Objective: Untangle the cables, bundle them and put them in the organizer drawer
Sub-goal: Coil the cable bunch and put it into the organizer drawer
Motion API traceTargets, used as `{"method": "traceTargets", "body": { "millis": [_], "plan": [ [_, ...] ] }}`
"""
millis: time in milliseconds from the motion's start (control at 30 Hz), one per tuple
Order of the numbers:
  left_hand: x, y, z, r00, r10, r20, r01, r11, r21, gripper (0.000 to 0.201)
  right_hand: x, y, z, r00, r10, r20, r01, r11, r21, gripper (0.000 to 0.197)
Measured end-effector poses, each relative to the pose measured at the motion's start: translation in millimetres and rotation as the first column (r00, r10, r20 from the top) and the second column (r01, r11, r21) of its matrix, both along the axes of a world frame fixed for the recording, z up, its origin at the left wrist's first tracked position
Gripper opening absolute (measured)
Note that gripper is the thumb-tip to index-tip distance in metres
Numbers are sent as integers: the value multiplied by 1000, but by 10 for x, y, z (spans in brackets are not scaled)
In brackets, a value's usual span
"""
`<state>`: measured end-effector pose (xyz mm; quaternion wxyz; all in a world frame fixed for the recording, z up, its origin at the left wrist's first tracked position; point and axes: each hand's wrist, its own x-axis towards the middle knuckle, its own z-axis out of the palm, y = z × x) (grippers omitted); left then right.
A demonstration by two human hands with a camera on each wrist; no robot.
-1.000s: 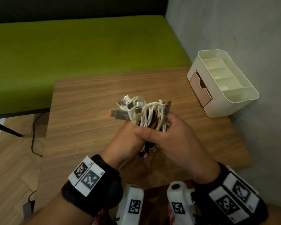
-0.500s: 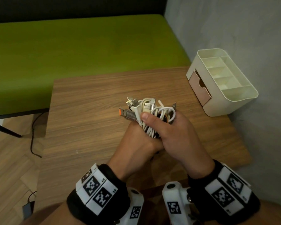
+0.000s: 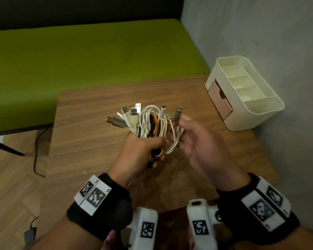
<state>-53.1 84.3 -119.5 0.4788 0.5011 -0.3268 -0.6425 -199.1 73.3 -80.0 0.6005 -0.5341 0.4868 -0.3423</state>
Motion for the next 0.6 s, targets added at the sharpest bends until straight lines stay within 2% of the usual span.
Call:
{"method": "traceTargets", "body": {
  "millis": [33,100,200,300,400,500,600],
  "plan": [
    [2,0,-2,1000,6,-5,-6,1000,9,18,-4,5,-4,998,-53,39,52,998,24,59],
    [-1,5,4,1000,2,-21,-2,1000,10,18,-14,-11,-64,988,-46,147,39,998,52,66],
    [14,11,38,998,-19,-68,20,1000,15,17,-2,-16,-151,985,-39,167,29,998,62,46],
    [44,30,58,993,-34,-110,35,999,12,17,6,2,-165,997,-34,71,35,999,-11,38],
    [33,47,65,990,-67,-123,66,998,-16,23,11,30,-139,991,-45,-125,23,984,-174,44],
    [8,61,60,977,-92,-194,92,996,-5,26,46,81,-125,986,-99,-135,68,973,-222,45],
    [-22,88,56,934,-127,-335,141,990,18,30,58,82,-133,981,-99,-165,67,981,-185,43]
  ]
}}
